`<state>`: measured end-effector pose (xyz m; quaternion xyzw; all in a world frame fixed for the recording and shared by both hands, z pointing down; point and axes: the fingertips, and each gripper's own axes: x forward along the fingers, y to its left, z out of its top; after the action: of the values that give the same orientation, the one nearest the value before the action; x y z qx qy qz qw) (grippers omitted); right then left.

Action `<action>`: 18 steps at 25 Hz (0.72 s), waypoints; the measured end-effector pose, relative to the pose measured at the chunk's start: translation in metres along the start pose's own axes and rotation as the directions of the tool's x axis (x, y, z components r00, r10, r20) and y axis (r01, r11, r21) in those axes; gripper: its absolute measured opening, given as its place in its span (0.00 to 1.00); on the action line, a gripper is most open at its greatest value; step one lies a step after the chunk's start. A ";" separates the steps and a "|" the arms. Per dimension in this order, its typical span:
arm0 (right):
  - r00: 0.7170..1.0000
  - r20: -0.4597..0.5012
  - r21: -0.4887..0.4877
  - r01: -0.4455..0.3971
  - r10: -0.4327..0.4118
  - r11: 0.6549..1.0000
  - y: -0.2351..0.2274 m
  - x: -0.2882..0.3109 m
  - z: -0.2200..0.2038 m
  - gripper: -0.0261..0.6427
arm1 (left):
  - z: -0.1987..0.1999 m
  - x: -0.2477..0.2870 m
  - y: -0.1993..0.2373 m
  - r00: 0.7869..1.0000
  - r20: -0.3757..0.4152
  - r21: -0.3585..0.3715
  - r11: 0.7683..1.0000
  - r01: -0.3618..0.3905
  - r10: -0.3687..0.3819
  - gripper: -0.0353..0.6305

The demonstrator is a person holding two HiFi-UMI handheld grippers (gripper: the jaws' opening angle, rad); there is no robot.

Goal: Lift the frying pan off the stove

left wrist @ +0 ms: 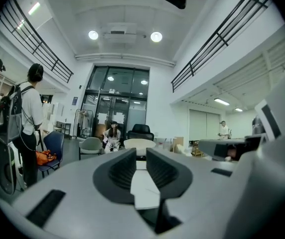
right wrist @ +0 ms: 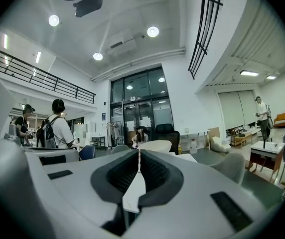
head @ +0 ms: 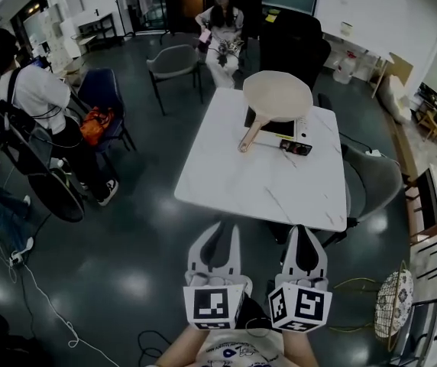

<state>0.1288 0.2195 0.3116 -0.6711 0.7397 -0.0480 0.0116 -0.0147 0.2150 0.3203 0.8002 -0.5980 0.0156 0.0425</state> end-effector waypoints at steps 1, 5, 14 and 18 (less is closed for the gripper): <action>1.000 -0.002 0.001 -0.008 0.008 1.000 -0.002 0.010 0.001 0.07 | 0.002 0.008 0.001 1.000 -0.002 -0.010 1.000 -0.011 0.011 0.16; 0.999 -0.013 0.018 -0.031 0.031 0.999 -0.013 0.046 0.003 0.07 | 0.004 0.039 0.009 0.999 -0.005 0.013 0.999 -0.036 0.036 0.16; 0.996 -0.038 0.034 -0.084 0.085 0.996 -0.039 0.120 0.004 0.07 | 0.007 0.108 0.016 0.995 -0.019 -0.022 0.995 -0.098 0.097 0.16; 0.994 -0.052 0.048 -0.096 0.099 0.994 -0.051 0.143 0.000 0.07 | 0.004 0.130 0.016 0.993 -0.028 -0.032 0.993 -0.115 0.114 0.16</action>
<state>0.1651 0.0721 0.3227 -0.6322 0.7704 -0.0824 0.0089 0.0070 0.0858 0.3271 0.7634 -0.6426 0.0183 0.0626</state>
